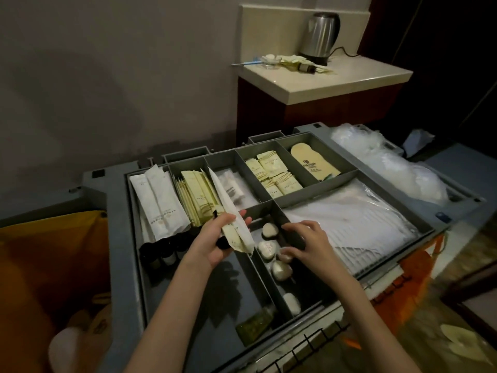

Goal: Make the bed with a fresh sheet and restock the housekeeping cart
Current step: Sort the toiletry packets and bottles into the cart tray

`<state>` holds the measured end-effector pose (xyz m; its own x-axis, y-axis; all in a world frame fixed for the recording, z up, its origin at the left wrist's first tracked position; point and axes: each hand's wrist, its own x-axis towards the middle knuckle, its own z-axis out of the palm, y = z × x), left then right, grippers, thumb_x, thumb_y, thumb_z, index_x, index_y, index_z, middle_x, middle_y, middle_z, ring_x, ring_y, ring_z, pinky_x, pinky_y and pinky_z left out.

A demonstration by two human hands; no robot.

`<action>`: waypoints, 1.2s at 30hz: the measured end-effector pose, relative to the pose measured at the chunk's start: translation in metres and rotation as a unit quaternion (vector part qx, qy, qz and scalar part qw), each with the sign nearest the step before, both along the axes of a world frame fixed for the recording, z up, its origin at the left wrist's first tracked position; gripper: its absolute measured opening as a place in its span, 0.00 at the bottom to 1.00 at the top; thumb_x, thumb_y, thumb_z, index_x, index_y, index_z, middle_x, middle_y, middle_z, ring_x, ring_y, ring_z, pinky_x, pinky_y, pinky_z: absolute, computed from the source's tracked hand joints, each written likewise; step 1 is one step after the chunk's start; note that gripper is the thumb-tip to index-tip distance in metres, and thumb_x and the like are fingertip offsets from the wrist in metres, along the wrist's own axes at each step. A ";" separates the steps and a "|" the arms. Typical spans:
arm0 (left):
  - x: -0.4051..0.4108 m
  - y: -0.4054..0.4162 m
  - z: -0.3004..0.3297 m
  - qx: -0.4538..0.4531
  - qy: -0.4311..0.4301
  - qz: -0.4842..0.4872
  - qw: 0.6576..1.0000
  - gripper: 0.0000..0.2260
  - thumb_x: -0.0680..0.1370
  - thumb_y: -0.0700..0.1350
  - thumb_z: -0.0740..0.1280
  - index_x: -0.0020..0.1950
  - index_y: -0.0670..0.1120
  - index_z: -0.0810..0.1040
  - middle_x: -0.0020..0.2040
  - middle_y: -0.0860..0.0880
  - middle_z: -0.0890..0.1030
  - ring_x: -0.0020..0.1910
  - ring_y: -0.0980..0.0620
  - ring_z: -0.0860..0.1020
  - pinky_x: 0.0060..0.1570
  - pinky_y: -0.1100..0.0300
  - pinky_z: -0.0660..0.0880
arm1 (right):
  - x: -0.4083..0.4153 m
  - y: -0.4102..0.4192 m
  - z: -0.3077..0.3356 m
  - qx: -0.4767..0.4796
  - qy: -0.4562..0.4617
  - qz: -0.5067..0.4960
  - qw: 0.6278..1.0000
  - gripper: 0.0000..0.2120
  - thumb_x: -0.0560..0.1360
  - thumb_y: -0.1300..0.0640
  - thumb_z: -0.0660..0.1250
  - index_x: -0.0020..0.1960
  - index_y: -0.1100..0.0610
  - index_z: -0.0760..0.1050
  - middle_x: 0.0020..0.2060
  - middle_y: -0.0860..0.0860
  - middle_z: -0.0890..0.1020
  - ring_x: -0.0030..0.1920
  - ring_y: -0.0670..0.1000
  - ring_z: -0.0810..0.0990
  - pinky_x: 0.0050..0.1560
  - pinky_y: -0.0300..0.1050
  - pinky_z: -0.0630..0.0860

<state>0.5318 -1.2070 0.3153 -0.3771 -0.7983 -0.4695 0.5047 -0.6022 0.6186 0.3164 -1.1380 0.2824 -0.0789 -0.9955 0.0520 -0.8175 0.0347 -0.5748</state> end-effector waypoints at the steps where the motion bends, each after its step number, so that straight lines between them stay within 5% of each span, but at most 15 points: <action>1: 0.001 0.000 0.000 0.002 0.008 0.002 1.000 0.06 0.79 0.34 0.59 0.49 0.44 0.70 0.55 0.41 0.81 0.55 0.43 0.79 0.59 0.45 0.72 | 0.005 -0.004 0.003 -0.018 -0.024 -0.001 1.000 0.22 0.71 0.52 0.72 0.63 0.44 0.72 0.55 0.40 0.67 0.62 0.44 0.64 0.63 0.42 0.65; 5: 0.014 -0.006 0.000 0.003 0.019 0.018 1.000 0.07 0.78 0.33 0.59 0.55 0.40 0.71 0.57 0.38 0.80 0.57 0.40 0.78 0.53 0.43 0.76 | 0.045 -0.030 0.024 -0.057 -0.126 0.019 0.990 0.14 0.74 0.54 0.69 0.58 0.46 0.74 0.51 0.42 0.74 0.53 0.38 0.72 0.55 0.32 0.71; 11: 0.051 -0.027 0.006 -0.015 -0.035 0.071 0.997 0.20 0.73 0.39 0.67 0.65 0.40 0.74 0.56 0.37 0.81 0.55 0.39 0.80 0.51 0.43 0.78 | 0.115 -0.074 0.049 0.018 -0.282 0.122 0.952 0.14 0.75 0.54 0.69 0.59 0.48 0.73 0.46 0.48 0.80 0.46 0.43 0.81 0.43 0.36 0.78; 16: 0.091 -0.042 0.017 -0.047 -0.041 0.148 0.987 0.12 0.77 0.36 0.64 0.60 0.42 0.76 0.53 0.38 0.82 0.49 0.41 0.82 0.49 0.44 0.79 | 0.157 -0.109 0.053 0.071 -0.312 0.172 0.932 0.16 0.74 0.58 0.69 0.59 0.46 0.71 0.44 0.49 0.82 0.40 0.43 0.82 0.37 0.36 0.77; 19: 0.112 -0.049 0.018 -0.035 -0.061 0.172 0.983 0.12 0.77 0.36 0.64 0.60 0.42 0.76 0.56 0.37 0.81 0.50 0.40 0.81 0.48 0.44 0.79 | 0.177 -0.127 0.051 0.064 -0.302 0.175 0.935 0.17 0.74 0.60 0.70 0.60 0.48 0.72 0.38 0.52 0.81 0.33 0.44 0.79 0.35 0.37 0.77; 25: 0.142 -0.061 0.017 -0.008 -0.112 0.222 0.969 0.14 0.76 0.37 0.66 0.62 0.38 0.76 0.57 0.38 0.81 0.54 0.42 0.80 0.36 0.54 0.80 | 0.204 -0.157 0.041 0.015 -0.266 0.119 0.956 0.19 0.75 0.62 0.68 0.64 0.51 0.72 0.36 0.50 0.78 0.36 0.44 0.76 0.36 0.34 0.74; 32: 0.166 -0.063 0.011 0.000 -0.121 0.247 0.961 0.14 0.75 0.38 0.68 0.60 0.44 0.74 0.51 0.42 0.81 0.47 0.45 0.81 0.37 0.51 0.79 | 0.233 -0.173 0.026 0.109 0.021 0.168 0.980 0.14 0.78 0.58 0.63 0.63 0.58 0.76 0.52 0.55 0.81 0.50 0.51 0.79 0.49 0.41 0.73; 36: 0.168 -0.063 0.006 -0.005 -0.126 0.248 0.961 0.09 0.75 0.38 0.69 0.54 0.45 0.76 0.51 0.42 0.82 0.48 0.45 0.81 0.39 0.50 0.80 | 0.225 -0.173 0.034 0.116 -0.135 0.146 0.973 0.11 0.80 0.54 0.59 0.54 0.57 0.79 0.41 0.50 0.80 0.38 0.45 0.76 0.39 0.38 0.72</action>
<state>0.7000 -1.2697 0.3209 0.1749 -0.8554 -0.4876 0.5622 -0.3198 0.7627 0.5415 -1.3110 0.3165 0.2286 -0.9603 -0.1596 -0.6316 -0.0215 -0.7750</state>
